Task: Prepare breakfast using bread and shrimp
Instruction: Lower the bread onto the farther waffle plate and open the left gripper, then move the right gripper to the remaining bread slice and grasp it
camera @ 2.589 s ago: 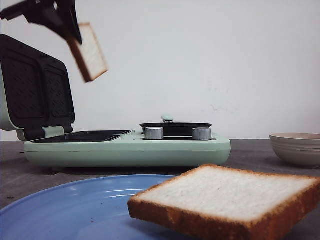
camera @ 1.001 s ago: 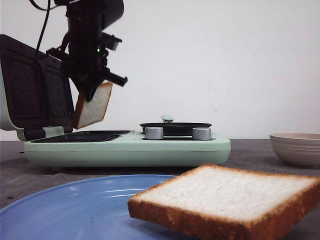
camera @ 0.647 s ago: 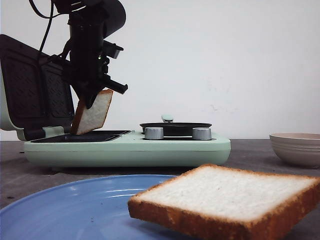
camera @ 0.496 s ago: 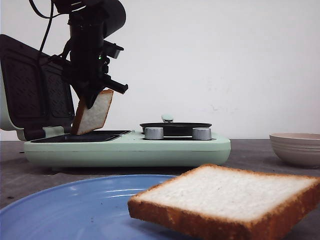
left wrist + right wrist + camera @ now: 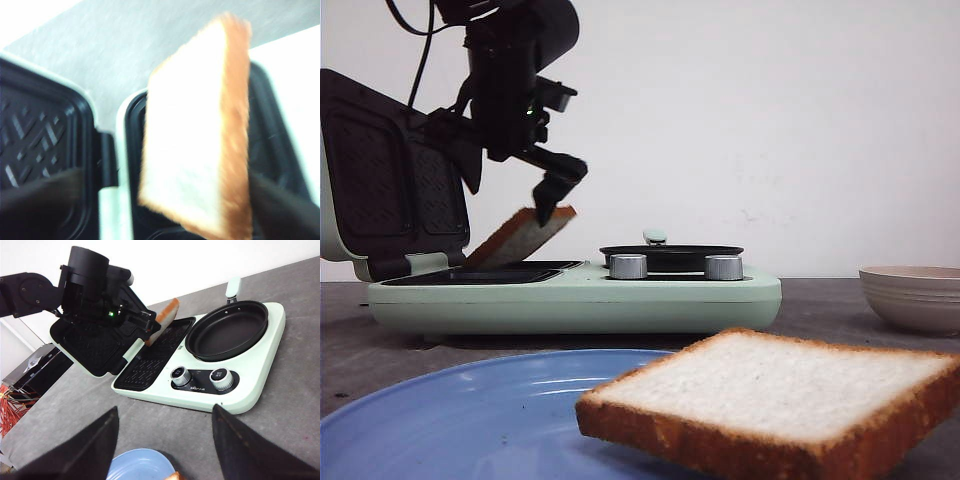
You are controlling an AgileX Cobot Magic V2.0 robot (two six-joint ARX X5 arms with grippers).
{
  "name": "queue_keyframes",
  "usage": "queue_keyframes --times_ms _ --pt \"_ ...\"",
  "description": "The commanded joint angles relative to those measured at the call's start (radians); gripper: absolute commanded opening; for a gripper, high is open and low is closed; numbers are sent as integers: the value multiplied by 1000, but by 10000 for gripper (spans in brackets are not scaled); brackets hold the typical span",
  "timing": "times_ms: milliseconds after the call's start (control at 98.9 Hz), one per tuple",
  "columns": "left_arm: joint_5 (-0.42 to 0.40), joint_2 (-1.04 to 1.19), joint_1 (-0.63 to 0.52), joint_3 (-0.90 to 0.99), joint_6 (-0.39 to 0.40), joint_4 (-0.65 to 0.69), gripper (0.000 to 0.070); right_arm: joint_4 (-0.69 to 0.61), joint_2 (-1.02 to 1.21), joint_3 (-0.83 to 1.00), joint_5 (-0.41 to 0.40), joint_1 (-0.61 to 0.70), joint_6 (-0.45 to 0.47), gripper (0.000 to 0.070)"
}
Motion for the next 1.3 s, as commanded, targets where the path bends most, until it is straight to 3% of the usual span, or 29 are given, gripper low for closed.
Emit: queue_keyframes --times_ms 0,273,334,394,597,678,920,1294 --pt "-2 25 -13 34 3 24 690 7 2 14 0 2 -16 358" --pt "-1 25 -37 77 2 35 688 6 2 14 0 2 -16 358" --pt "4 25 -44 89 2 35 657 6 2 14 0 2 -16 358" --pt "10 25 -51 104 -7 27 561 6 2 14 0 2 -21 358" --pt "10 23 -82 155 -69 -50 101 6 2 14 1 2 -31 358" --pt "24 8 -97 159 -96 -72 3 6 2 14 0 2 -34 358" --pt "88 -101 -148 159 -224 -88 0 -21 2 14 0 2 -35 359" --pt "88 -307 -256 158 -151 -210 0 -88 2 14 0 2 -65 358"
